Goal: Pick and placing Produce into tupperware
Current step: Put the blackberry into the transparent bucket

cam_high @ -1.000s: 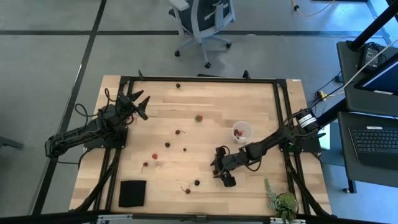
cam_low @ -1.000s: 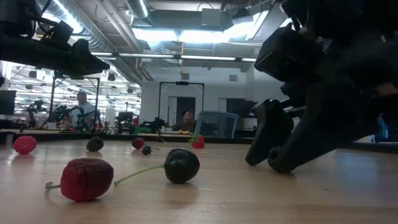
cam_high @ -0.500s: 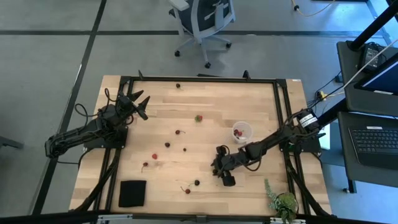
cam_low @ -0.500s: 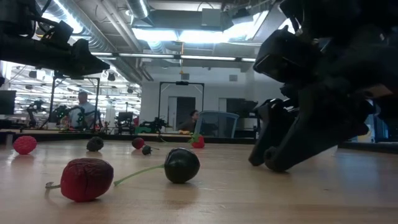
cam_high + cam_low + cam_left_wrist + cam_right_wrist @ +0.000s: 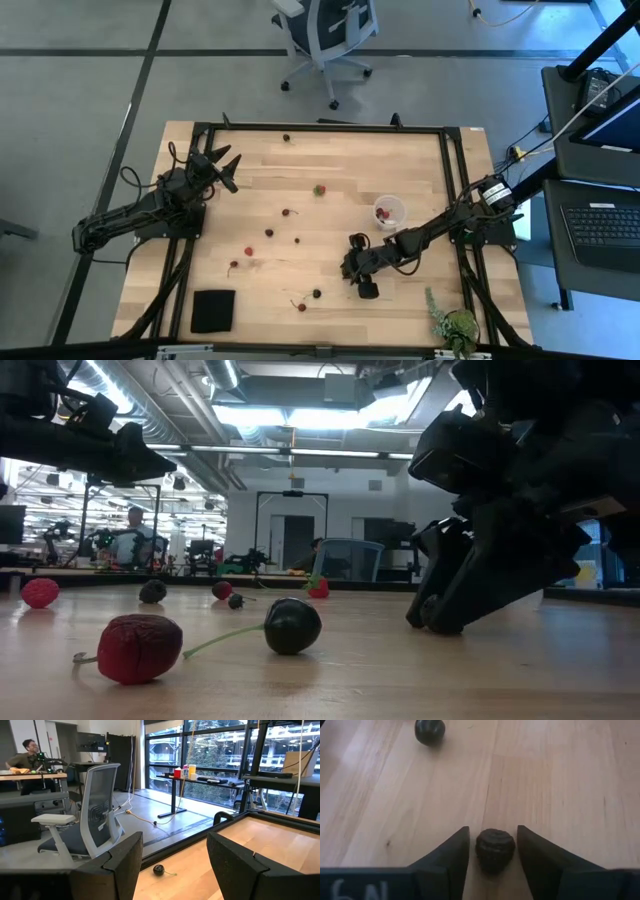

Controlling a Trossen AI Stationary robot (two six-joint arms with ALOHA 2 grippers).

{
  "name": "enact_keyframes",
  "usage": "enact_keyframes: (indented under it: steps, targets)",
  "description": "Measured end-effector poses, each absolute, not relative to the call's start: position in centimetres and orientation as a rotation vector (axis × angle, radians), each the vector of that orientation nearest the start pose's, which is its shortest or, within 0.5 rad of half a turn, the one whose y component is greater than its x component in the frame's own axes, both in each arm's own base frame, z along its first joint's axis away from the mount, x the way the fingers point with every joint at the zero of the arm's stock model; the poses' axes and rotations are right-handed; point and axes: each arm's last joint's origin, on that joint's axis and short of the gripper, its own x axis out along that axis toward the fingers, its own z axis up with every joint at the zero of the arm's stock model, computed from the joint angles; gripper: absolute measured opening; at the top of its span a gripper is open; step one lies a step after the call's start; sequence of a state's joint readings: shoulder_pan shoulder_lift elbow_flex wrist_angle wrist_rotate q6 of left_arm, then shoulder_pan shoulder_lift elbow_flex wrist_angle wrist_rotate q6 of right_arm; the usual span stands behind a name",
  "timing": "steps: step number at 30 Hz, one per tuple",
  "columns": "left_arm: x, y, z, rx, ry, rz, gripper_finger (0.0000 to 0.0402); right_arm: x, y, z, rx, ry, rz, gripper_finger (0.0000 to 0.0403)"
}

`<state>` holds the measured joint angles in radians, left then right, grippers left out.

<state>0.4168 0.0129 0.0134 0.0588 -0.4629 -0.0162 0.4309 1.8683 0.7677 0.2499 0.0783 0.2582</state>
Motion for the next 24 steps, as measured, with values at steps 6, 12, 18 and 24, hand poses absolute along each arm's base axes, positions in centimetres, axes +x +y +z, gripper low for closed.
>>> enact_keyframes:
  steps: [6, 12, 18, 24]
  targets:
    - [8.1, 5.0, 17.3, -0.017, -0.069, 0.879, 0.0214, 29.7, 13.4, 9.6, 0.056, 0.856, 0.198, 0.0101]
    - [8.1, 5.0, 17.3, -0.017, -0.068, 0.879, 0.0214, 29.1, 13.0, 11.1, 0.131, 0.877, 0.199, 0.0100]
    - [8.1, 5.0, 17.2, -0.016, -0.065, 0.879, 0.0214, 28.3, 10.7, 15.2, 0.208, 0.858, 0.109, 0.0100]
    - [8.1, 5.0, 17.2, -0.016, -0.064, 0.879, 0.0214, 26.1, 6.8, 21.4, 0.262, 0.794, 0.011, 0.0100]
